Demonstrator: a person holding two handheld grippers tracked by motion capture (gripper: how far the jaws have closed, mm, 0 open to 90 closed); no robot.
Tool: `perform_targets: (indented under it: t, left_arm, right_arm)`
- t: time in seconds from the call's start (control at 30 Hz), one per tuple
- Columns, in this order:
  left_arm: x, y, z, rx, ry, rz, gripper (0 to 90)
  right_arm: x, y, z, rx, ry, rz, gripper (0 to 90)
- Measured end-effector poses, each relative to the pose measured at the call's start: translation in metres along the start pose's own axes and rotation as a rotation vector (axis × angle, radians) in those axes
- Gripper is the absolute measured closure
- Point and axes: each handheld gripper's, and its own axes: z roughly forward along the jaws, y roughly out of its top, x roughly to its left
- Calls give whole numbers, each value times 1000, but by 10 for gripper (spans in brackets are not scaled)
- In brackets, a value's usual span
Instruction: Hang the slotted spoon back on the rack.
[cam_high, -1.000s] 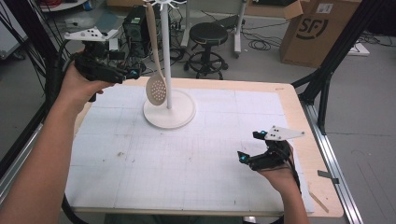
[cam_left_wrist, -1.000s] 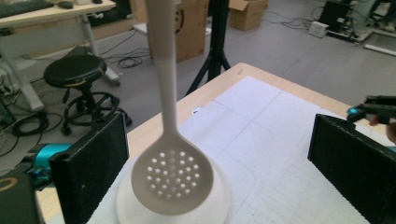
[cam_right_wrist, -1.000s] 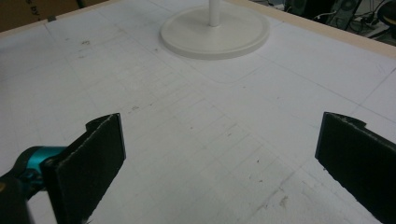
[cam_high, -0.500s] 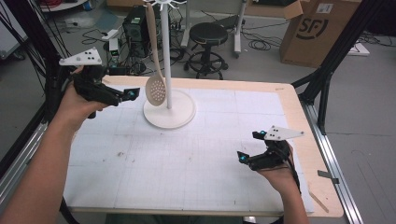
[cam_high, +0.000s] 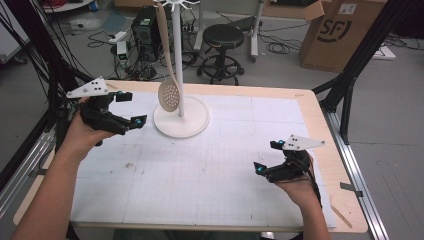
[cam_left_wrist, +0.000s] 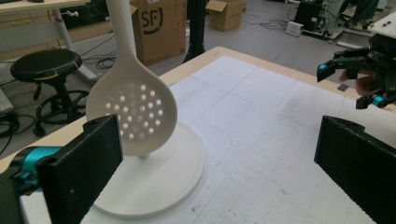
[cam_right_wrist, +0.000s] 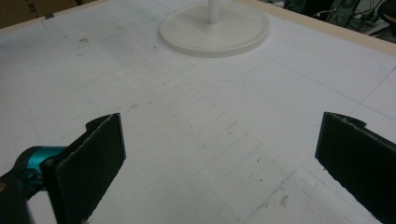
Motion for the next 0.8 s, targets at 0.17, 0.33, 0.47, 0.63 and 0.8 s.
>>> perform_targets:
  t: [0.17, 0.33, 0.47, 0.63, 0.8]
  left_arm:
    - [-3, -20, -1, -13, 8, -6, 17]
    - [-7, -39, 1, -17, 11, -20, 17]
    - [-10, -50, 0, -16, 7, -21, 17]
    - [-14, -62, -3, -26, 5, -24, 17]
    - [-16, -65, -3, 1, -5, -28, 17]
  right_arm:
    - [0, 0, 1, 2, 1, -1, 4]
    - [-1, 0, 2, 0, 0, -4, 4]
    - [-1, 0, 1, 0, -2, 2, 4]
    - [-2, 0, 2, 4, -4, 0, 4]
    - [-2, 0, 2, 1, -5, -1, 4]
